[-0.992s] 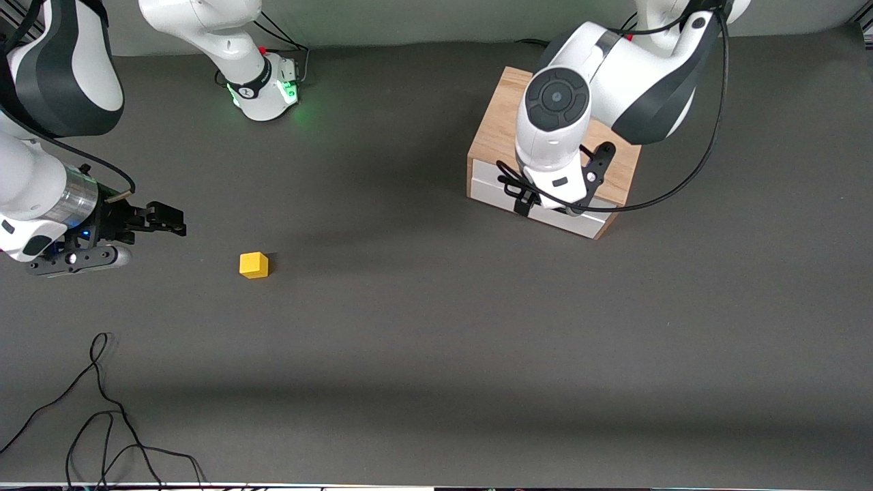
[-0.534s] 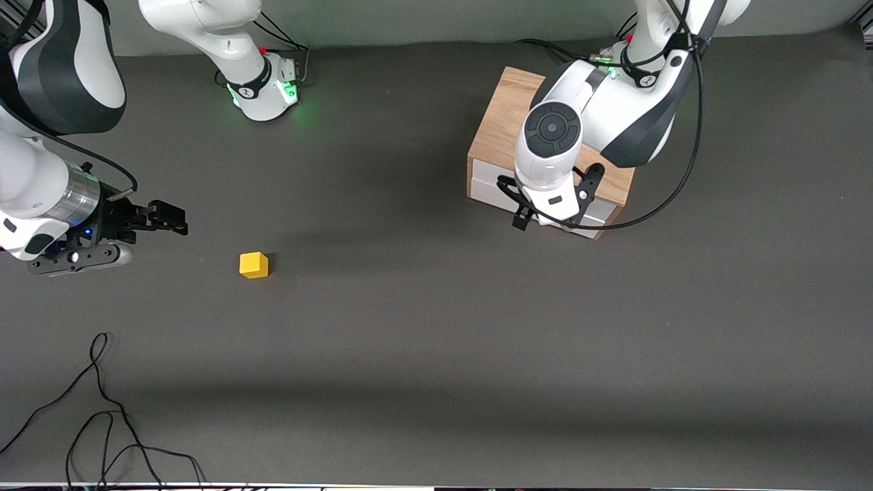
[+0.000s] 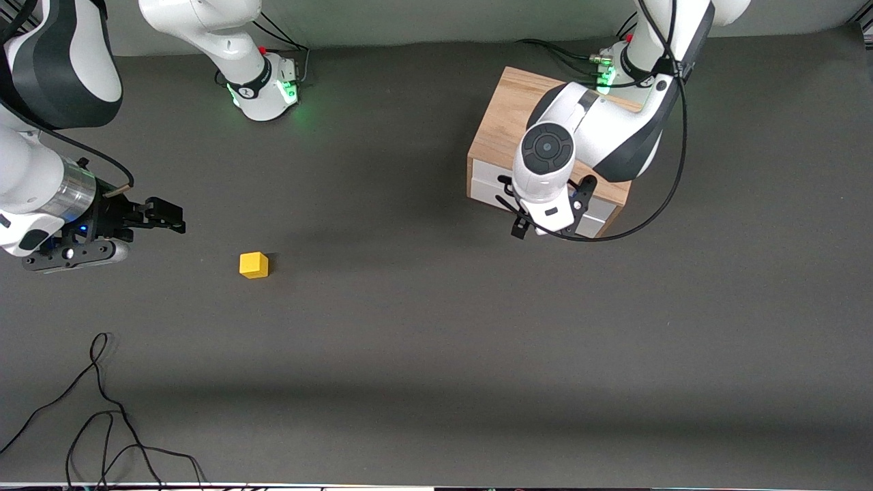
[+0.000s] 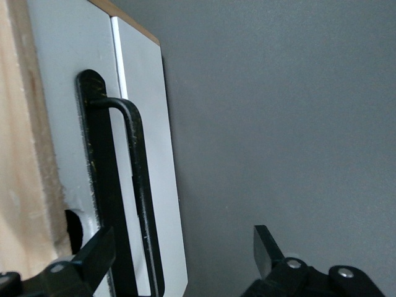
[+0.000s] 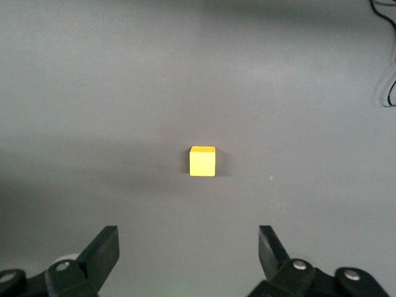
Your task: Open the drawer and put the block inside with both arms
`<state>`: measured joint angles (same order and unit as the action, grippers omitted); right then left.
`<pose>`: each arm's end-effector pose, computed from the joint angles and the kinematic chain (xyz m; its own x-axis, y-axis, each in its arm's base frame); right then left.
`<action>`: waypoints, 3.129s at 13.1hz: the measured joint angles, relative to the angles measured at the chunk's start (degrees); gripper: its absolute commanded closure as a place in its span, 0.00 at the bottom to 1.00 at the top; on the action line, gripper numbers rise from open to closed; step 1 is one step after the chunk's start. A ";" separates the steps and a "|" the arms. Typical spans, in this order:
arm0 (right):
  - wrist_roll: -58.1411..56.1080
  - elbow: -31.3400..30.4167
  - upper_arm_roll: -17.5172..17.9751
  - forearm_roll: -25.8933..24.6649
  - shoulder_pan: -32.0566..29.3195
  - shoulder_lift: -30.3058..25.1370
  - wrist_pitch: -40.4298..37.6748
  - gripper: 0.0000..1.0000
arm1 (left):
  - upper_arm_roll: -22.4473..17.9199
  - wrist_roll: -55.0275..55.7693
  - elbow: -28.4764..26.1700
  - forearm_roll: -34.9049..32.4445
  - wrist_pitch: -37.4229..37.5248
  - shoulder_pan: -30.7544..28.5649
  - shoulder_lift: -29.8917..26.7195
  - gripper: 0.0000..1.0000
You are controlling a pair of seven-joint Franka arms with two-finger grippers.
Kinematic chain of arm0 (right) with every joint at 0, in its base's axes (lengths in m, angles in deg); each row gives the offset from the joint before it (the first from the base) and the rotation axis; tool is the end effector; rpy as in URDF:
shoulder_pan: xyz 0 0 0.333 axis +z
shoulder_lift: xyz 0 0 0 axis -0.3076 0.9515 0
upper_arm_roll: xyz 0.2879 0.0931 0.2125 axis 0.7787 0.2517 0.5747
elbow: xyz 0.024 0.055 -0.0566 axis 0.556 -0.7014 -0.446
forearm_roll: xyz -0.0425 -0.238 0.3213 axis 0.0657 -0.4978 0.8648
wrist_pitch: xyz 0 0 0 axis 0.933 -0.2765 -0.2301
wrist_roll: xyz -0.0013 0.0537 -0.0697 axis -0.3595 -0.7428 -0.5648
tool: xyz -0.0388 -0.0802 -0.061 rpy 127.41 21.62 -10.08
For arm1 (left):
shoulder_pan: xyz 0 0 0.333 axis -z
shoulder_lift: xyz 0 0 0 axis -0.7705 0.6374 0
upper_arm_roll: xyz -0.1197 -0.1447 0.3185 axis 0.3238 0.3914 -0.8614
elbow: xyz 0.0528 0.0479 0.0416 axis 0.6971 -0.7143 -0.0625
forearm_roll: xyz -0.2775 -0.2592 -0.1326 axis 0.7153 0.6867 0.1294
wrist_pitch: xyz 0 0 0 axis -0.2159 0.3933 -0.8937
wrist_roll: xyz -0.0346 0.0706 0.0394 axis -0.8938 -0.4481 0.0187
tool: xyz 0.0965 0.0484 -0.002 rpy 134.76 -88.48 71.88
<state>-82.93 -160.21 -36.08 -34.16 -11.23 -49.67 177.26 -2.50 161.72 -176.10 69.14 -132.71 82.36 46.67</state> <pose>0.5947 0.0413 0.5881 0.9893 0.1175 -0.0865 0.1161 -0.9930 -0.0209 0.4960 -0.3652 0.3833 0.4448 0.8956 -0.0059 0.8763 -0.4366 -0.2038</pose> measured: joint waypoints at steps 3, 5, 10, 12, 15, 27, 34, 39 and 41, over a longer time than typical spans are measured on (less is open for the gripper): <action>0.00 0.00 0.00 0.00 0.01 0.00 0.00 0.00 | 0.00 0.21 -0.11 0.00 -0.01 0.00 1.10 0.00; 0.00 0.00 0.00 0.00 0.02 0.00 0.00 0.00 | 0.00 0.25 -0.41 0.00 -0.01 0.00 1.48 0.00; 0.00 0.00 0.05 0.00 0.96 -0.01 0.04 0.00 | -0.08 0.31 -0.78 0.00 -0.82 0.00 2.73 0.00; 0.00 -0.01 -0.06 -0.33 0.99 -0.02 0.04 0.00 | -0.16 0.33 -0.77 -0.01 -1.05 -0.01 2.79 0.00; 0.00 -1.45 -0.29 -0.45 0.99 -0.04 1.22 0.00 | -0.28 0.33 -0.72 -0.04 -2.09 -0.01 3.08 0.00; 0.00 -13.20 -0.24 -0.50 1.05 -1.20 12.47 0.00 | -0.60 0.43 0.00 -0.16 -4.01 -0.05 6.59 0.00; 0.00 -14.01 0.09 -0.50 2.08 -1.49 12.47 0.00 | -1.11 0.43 3.39 -0.22 -0.66 -1.07 6.59 0.00; 0.00 -20.11 0.00 -0.50 2.32 -1.71 18.32 0.00 | -1.08 0.42 4.88 -0.24 -0.70 -1.11 7.16 0.00; 0.00 -25.89 -0.06 -0.50 2.32 -2.59 25.18 0.00 | -1.09 0.42 5.81 -0.27 -0.64 -1.11 7.88 0.00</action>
<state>-82.93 -186.10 -36.14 -34.65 -8.91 -52.26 202.44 -3.58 162.14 -170.29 68.86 -133.34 81.25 54.56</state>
